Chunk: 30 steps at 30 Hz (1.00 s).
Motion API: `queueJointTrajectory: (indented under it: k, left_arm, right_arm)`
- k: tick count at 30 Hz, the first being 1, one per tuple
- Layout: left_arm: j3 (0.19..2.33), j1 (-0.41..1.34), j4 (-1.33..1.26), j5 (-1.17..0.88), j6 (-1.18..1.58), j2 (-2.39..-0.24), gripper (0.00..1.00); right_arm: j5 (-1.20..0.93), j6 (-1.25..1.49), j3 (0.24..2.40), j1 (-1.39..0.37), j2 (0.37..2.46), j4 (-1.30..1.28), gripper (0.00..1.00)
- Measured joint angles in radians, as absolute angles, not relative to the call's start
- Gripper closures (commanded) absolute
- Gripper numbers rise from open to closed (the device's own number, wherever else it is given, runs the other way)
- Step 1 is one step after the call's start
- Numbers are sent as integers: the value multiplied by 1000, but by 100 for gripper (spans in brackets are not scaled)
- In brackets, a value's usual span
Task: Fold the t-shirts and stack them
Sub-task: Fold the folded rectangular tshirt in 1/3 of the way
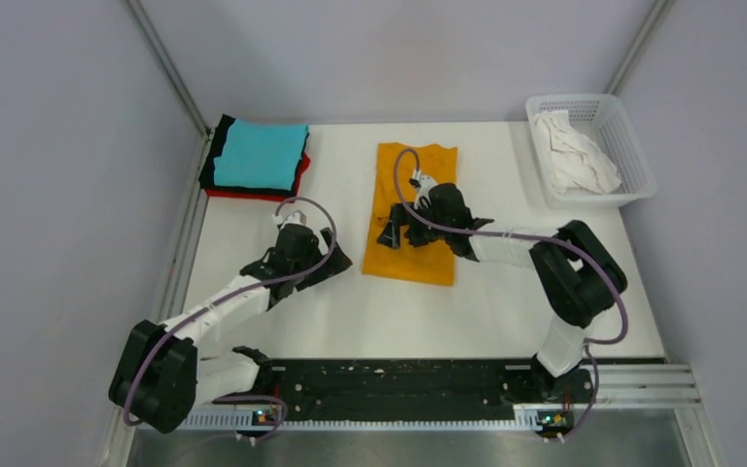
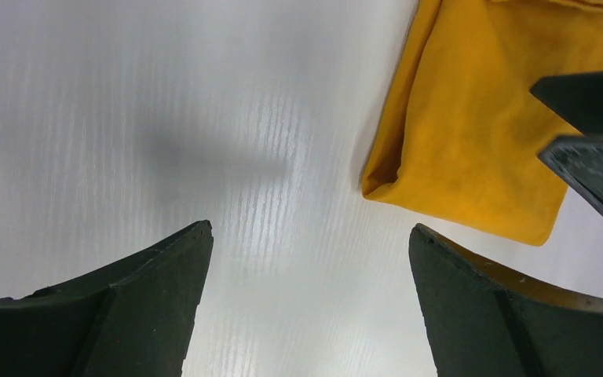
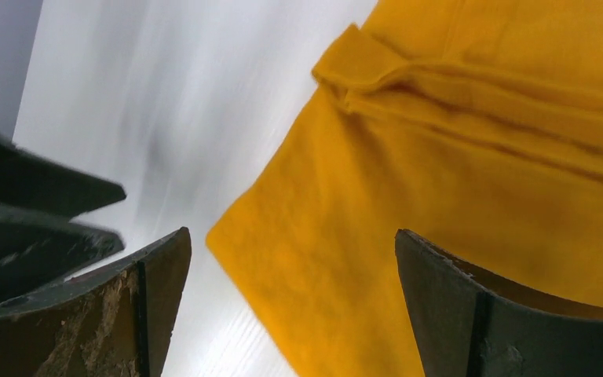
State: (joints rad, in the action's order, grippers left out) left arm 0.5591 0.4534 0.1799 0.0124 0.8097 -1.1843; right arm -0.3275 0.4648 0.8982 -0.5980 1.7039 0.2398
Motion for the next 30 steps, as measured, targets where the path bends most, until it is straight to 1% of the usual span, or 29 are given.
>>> queueJointTrajectory:
  k: [4, 8, 12, 16, 19, 22, 26, 30]
  left_arm:
    - [546, 453, 174, 24, 814, -1143, 1]
    - [546, 453, 173, 15, 813, -1144, 1]
    - [546, 453, 165, -20, 810, -1148, 1]
    - [546, 454, 124, -82, 796, -1184, 1]
    - [557, 459, 93, -128, 786, -1254, 1]
    - [575, 467, 73, -153, 783, -1332, 6]
    - [611, 488, 28, -170, 783, -1403, 16]
    - [636, 507, -1, -168, 783, -1456, 29]
  right_arm:
    - [-326, 467, 1043, -599, 1850, 228, 1]
    - [-264, 438, 1239, -596, 1980, 185, 1]
    - [-204, 405, 1365, -584, 2040, 131, 1]
    - [-173, 373, 1385, -567, 2017, 76, 1]
    - [-147, 366, 1268, -562, 1900, 56, 1]
    - [-102, 388, 1058, -562, 1686, 54, 1]
    - [-48, 474, 765, -560, 1337, 73, 1]
    - [-21, 553, 577, -558, 1133, 83, 1]
